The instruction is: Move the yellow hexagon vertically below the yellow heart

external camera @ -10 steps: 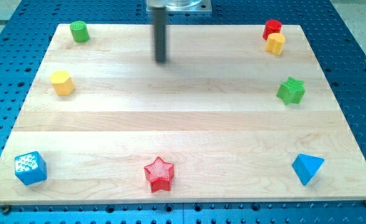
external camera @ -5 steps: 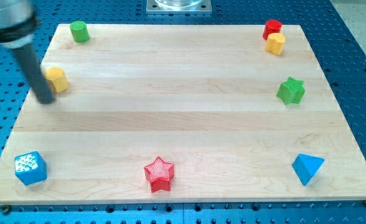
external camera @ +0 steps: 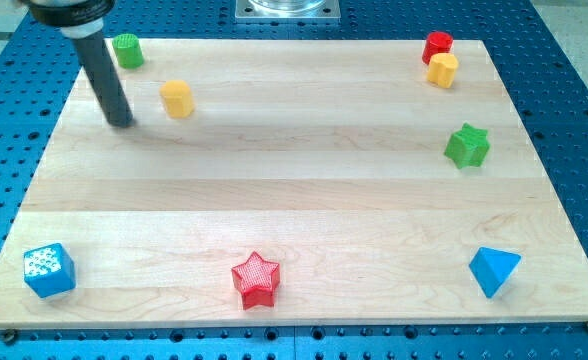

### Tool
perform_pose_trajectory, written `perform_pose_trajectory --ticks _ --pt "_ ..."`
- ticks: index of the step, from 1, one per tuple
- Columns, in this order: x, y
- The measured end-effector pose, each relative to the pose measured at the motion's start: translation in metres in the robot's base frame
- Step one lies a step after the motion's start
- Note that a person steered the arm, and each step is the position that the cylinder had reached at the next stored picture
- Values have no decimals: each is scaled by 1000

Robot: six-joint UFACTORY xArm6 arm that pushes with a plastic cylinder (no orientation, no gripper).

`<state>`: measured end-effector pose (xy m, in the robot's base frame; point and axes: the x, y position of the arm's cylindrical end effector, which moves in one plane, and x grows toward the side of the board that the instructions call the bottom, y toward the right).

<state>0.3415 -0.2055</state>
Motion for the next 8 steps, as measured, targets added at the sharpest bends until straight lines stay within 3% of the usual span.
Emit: perform_pose_trajectory --ticks 2,3,4,5,7,8 --pt "-10 225" --pt "-31 192" --pt "-44 239" --pt "-41 334" --pt "-61 323" --pt "-27 376"
